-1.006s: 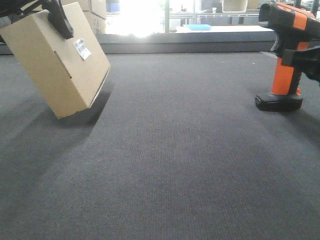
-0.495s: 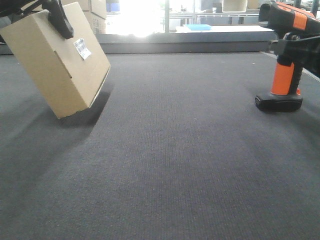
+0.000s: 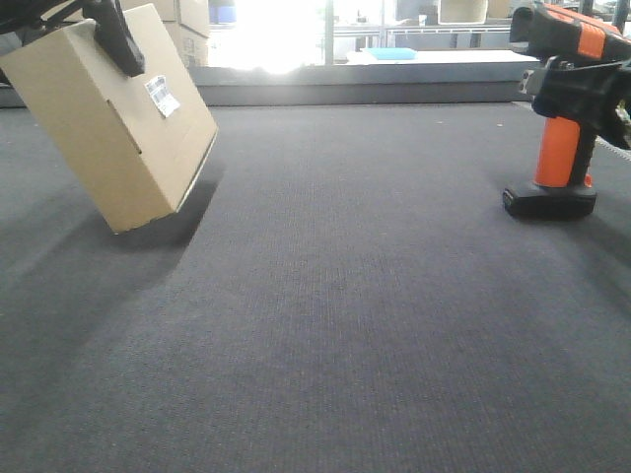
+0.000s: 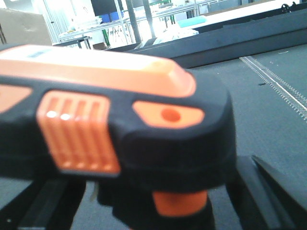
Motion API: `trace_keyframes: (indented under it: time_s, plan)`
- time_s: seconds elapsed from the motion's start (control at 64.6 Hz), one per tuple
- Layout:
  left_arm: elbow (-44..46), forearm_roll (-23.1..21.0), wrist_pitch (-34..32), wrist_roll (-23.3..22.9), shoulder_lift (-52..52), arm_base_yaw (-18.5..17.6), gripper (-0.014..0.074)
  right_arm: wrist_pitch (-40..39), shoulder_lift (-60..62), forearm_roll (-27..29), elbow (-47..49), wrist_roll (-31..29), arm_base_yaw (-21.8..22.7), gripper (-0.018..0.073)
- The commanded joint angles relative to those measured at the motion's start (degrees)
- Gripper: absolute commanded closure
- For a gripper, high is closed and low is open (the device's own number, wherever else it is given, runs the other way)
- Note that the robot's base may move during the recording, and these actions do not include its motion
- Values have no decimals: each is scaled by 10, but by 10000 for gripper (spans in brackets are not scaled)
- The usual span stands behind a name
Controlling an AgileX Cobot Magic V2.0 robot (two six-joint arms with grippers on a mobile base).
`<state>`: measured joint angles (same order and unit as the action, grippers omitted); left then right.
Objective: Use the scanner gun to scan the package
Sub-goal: 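Grasp the orange scanner gun handle with the right gripper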
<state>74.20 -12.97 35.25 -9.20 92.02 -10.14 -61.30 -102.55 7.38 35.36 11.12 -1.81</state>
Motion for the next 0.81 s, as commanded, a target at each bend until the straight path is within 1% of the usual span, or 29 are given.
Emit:
trace_keyframes:
  time_s: [0.0,0.464,0.542,0.681,0.79]
  plan:
    - [2,-5,-12,-4,-8,-2,436,-2,-9,5,12,0,-1,63]
    - [2,-5,-17,-4,-8,-2,436,1,-16,17,21,0,-1,69]
    - [2,-5,-18,-4,-8,-2,436,1,-16,17,21,0,-1,129]
    - [2,-5,-18,-4,-8,-2,436,1,-16,17,21,0,-1,293]
    - [2,-5,-18,-4,-8,-2,436,0,-16,17,21,0,-1,326]
